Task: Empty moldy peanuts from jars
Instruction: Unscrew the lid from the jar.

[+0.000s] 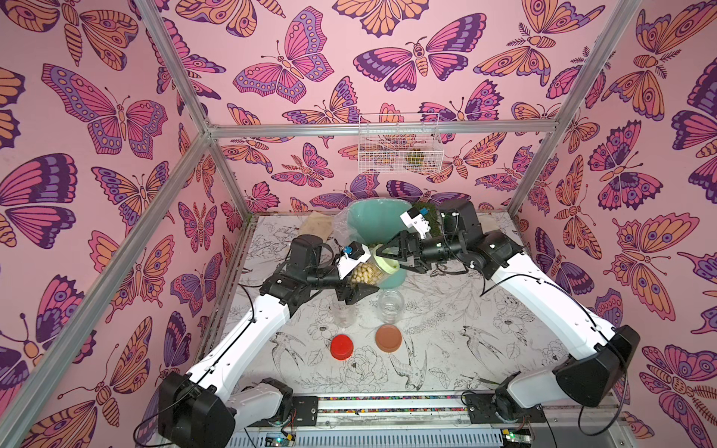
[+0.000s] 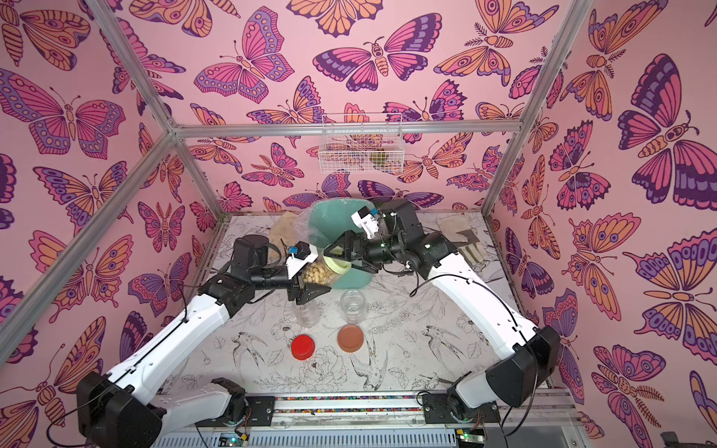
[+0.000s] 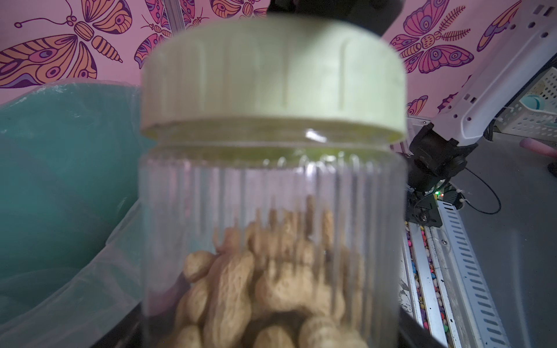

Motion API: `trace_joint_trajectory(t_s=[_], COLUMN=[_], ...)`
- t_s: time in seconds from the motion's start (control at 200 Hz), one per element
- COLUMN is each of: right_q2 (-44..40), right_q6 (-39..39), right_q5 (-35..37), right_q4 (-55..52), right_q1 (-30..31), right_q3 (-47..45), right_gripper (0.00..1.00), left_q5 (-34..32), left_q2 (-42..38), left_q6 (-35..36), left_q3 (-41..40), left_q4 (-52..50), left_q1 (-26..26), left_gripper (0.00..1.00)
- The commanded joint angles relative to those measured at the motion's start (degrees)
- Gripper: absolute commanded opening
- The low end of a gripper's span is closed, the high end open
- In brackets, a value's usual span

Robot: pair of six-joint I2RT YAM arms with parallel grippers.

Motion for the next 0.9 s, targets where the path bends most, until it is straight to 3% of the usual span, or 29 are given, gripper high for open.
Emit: trace_joint_trajectory(t_s=[0.0, 0.371, 0.896], right_q2=[0.3, 2.2, 4.0], right_q6=[-3.0, -10.9, -12.2], right_q5=[-0.1, 6.3, 7.1], right_q4=[0.4, -10.9, -12.8], right_q1=[1.3, 1.6, 2.1], right_q3=[3.5, 9.4, 10.4], right_gripper=[0.99, 0.99, 0.99], left_q5=[1.2, 1.4, 1.4], left_q2=[-0.8, -0.7, -0.4], left_q6=[0.2, 0.1, 0.0], left_q3=[1.1, 1.1, 1.3], left_q4=[3.0, 2.9, 2.9], left_q1=[0.2, 0.2, 0.1], left_gripper=[0.00, 0.00, 0.00])
